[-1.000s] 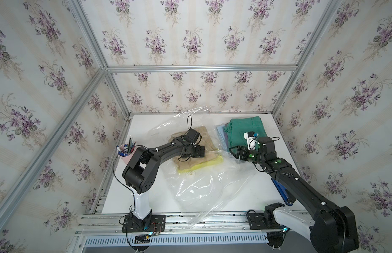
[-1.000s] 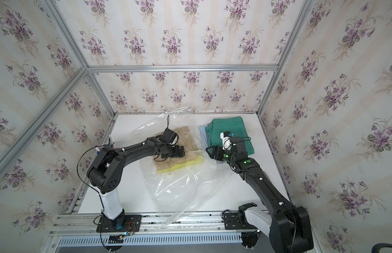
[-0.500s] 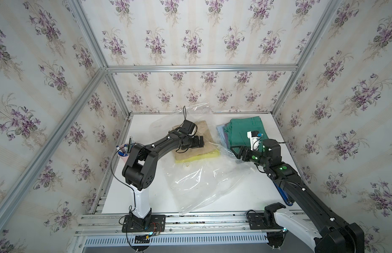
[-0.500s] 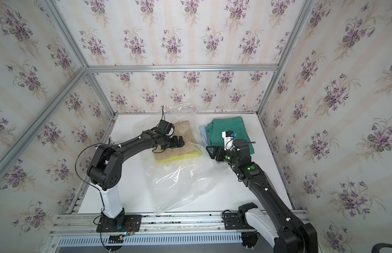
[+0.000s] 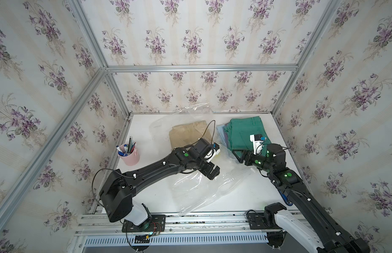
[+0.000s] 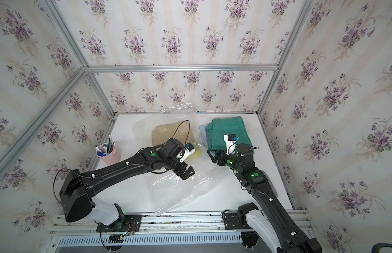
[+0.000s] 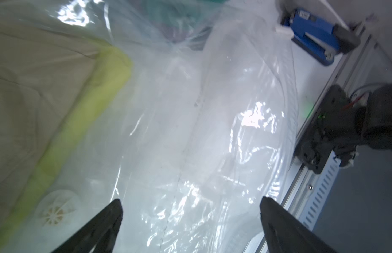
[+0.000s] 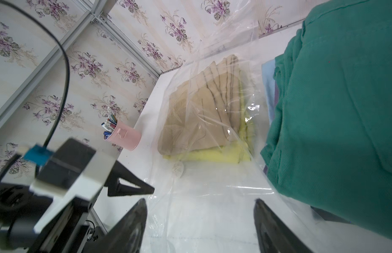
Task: Take the trousers out of the vacuum bag
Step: Open the vacuum bag at the center of the board.
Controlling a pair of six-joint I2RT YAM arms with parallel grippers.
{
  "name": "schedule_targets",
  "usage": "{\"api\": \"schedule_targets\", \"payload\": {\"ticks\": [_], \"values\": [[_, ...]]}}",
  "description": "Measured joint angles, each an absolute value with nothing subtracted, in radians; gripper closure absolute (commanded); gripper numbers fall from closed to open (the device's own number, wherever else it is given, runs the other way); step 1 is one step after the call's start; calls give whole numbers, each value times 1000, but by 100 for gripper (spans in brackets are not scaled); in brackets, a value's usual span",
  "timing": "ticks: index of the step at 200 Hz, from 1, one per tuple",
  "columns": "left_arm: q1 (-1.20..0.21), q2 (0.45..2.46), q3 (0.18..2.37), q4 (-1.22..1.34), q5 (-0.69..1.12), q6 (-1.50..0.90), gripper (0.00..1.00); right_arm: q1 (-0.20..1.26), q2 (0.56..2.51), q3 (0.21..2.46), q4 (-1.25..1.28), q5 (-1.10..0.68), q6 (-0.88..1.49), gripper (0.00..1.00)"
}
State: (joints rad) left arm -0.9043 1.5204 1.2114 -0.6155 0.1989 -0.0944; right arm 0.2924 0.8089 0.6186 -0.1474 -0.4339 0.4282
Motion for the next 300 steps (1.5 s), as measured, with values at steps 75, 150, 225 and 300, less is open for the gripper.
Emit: {"api": "schedule_targets", "payload": {"ticks": [75,150,225,300], "values": [[-1095,1550,1175,-650,67,-98,0,292,736,609,-220,-401,419,24],[-1098,1664,1222,-630,-33,-186,27,292,661,574,-242,-434,451,26],[-944,1710,1272,-583,73,-207,95,326,561,413,-107,-751,571,37],[-846,1736,1584,-746,49,-192,100,653,679,315,107,-639,688,53]]}}
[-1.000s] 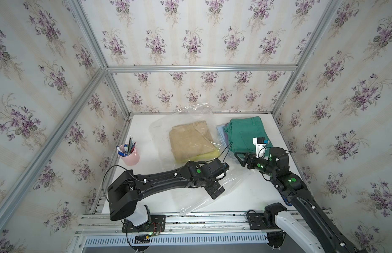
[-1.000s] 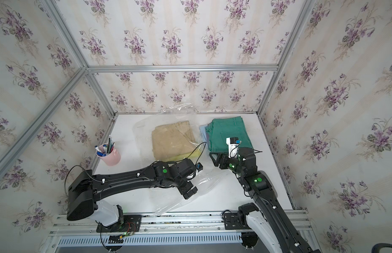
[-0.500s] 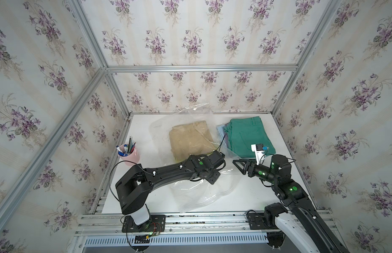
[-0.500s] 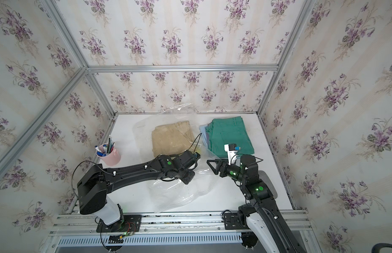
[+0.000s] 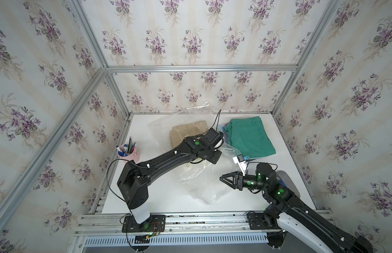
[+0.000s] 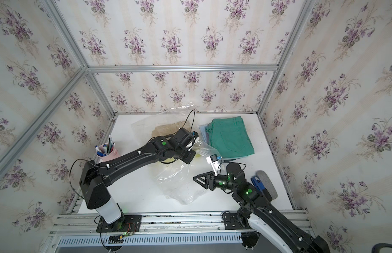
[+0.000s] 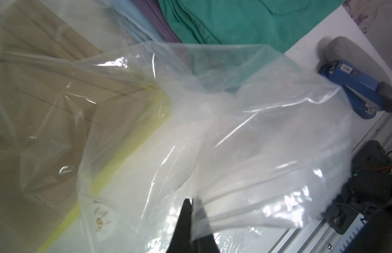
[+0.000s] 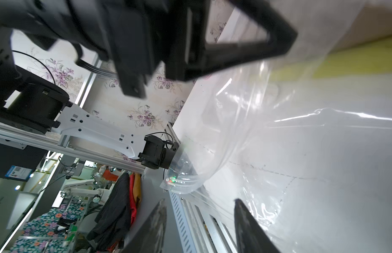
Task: Take the trousers out of the vacuum bag
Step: Open the vacuum bag at the center of the board, then take out the trousers from the vacuum bag.
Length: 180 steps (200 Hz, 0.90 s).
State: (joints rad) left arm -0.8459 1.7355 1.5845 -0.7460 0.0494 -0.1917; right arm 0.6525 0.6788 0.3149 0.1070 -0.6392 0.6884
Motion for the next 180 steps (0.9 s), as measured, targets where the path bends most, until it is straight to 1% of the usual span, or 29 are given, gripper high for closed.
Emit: {"api": "schedule_targets", "payload": {"ticks": [27,43,57,73,88,103,137,156,180], "values": [[-817,1766,1702,-825,20,-189,100,764,786,321,180,-518,704,57],[-810,1785,1756,-866,6,-182,100,814,876,335,210,-458,702,61],[-808,1798,1794,-899,-4,-179,100,843,942,348,223,-399,698,63],[-808,1803,1823,-927,-5,-173,100,864,1004,371,229,-351,695,68],[-807,1797,1830,-940,-2,-165,100,869,1062,404,227,-289,706,68],[-809,1784,1830,-947,4,-150,100,869,1119,428,246,-219,734,75],[-819,1758,1830,-959,7,-111,100,869,1292,464,338,-107,872,70],[-836,1739,1830,-970,6,-95,100,869,1377,479,399,-52,945,66],[-856,1732,1834,-973,-2,-89,100,862,1463,517,477,14,1003,66]]}}
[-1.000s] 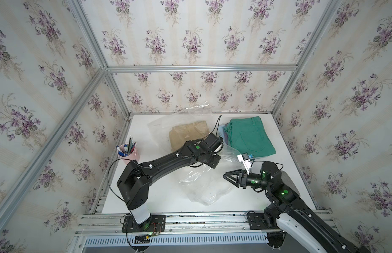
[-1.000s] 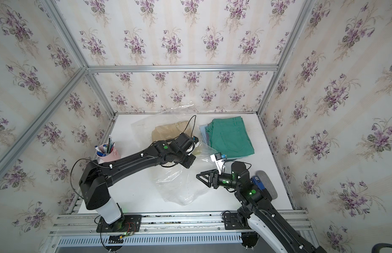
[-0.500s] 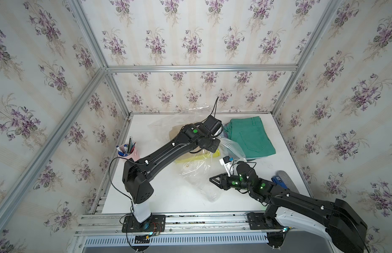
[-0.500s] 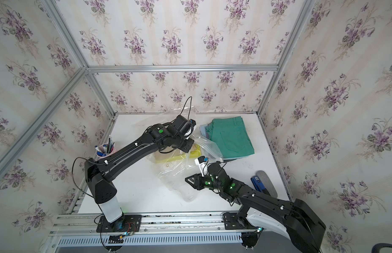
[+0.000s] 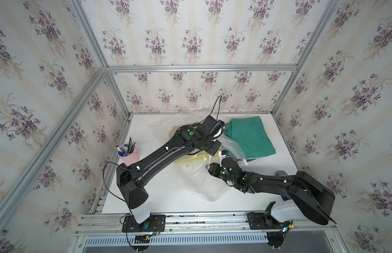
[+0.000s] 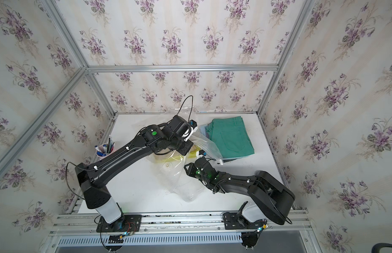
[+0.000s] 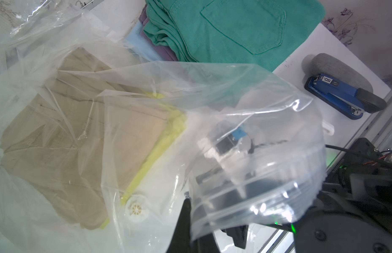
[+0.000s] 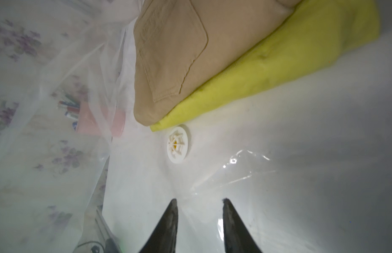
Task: Take the trousers out of the vacuum bag
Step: Take out the trousers from the vacuum bag.
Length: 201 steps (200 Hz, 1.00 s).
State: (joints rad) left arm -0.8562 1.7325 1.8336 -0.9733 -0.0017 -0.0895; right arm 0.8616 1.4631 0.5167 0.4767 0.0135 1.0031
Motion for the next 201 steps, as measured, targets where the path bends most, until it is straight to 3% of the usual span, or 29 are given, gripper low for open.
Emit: {"api": "schedule_targets", "payload": {"ticks": [61,201], "values": [[-868,1709,1798,-968,-53,-60,100,745,1641,587,627,63,1106,67],[-869,1720,1802,-948,-72,-17,100,605,1771,668,698,-2,1103,65]]}}
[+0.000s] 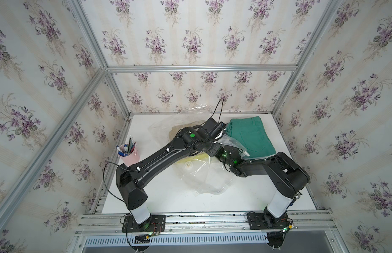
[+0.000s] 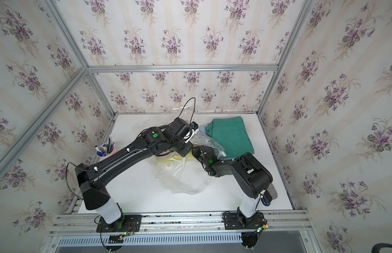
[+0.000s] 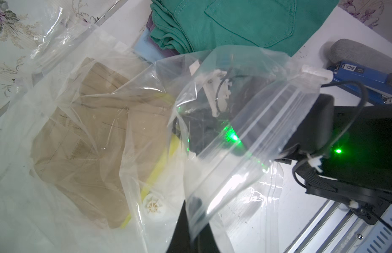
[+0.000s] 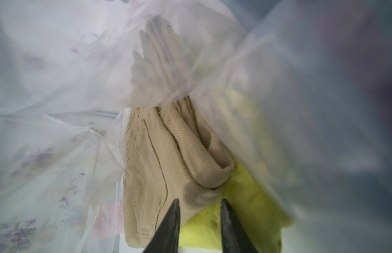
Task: Take the trousers out of the vacuum bag
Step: Take out the trousers from the vacuum bag.
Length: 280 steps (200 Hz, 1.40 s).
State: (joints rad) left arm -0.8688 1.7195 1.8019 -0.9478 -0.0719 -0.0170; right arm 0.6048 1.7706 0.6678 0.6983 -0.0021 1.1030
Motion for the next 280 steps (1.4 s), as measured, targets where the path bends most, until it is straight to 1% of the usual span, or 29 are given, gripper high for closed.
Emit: {"api": "schedule_targets", "payload": {"ticks": [16,40,59,84,142,164,181,229,280], "values": [[-869,1723,1802,-941,-75,-16,100,601,1785,679,698,-6,1103,62],[-869,1727,1804,-938,-75,-8,100,598,1808,701,697,-10,1100,61],[-869,1741,1832,-949,-75,2,100,592,1826,718,698,-14,1095,61],[-869,1756,1868,-966,-79,22,100,584,1853,739,710,-17,1083,64],[-860,1746,1810,-935,-78,69,100,576,1891,796,726,-51,1081,85],[-853,1726,1772,-928,-79,74,100,576,1889,804,728,-65,1074,95],[-851,1715,1766,-923,-80,81,100,576,1886,802,728,-70,1072,100],[-840,1708,1766,-920,-86,86,100,576,1843,765,760,-104,1055,100],[-826,1724,1766,-918,-101,88,99,576,1720,706,765,-143,1019,100]]}}
